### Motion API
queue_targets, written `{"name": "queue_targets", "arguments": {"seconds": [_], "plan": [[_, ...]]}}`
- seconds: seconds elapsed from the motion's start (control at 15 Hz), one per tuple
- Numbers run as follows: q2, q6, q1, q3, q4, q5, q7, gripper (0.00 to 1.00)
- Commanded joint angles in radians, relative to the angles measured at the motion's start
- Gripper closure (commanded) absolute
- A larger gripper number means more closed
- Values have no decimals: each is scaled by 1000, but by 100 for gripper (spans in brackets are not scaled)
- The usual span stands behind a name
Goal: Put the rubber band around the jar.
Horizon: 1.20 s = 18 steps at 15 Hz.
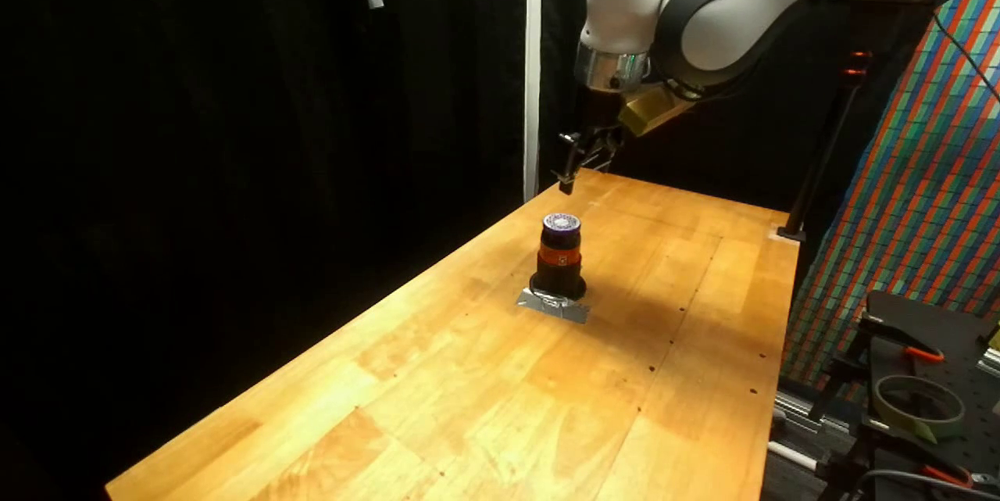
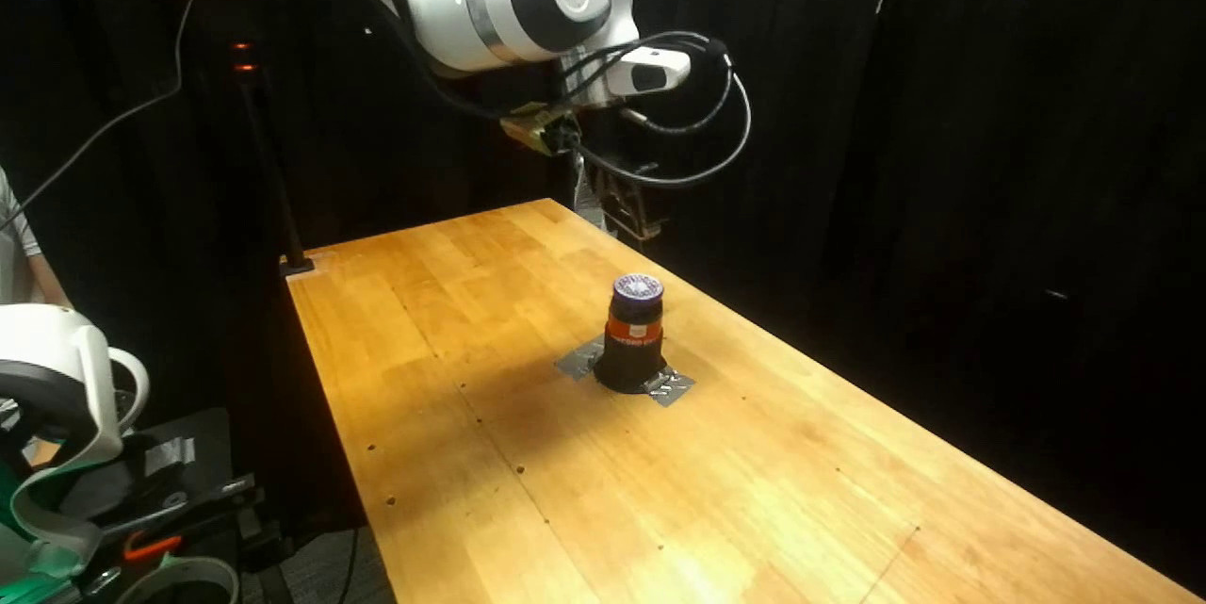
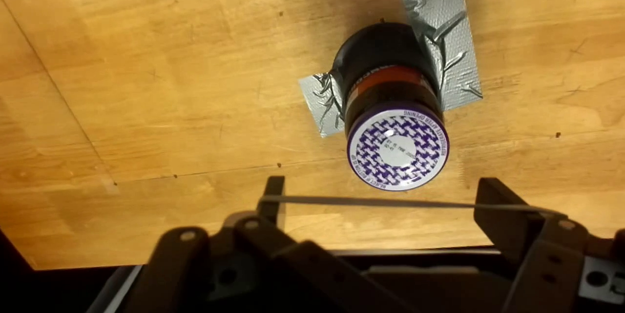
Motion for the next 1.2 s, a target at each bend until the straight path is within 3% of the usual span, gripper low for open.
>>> {"name": "queue_targets", "arguments": {"seconds": [0.0, 0.47, 1.13], "plan": [[112, 63, 57, -62, 92, 7, 5, 0], [228, 160, 99, -102, 152, 88, -27, 0], [296, 179, 107, -145, 179, 138, -50, 0]]}}
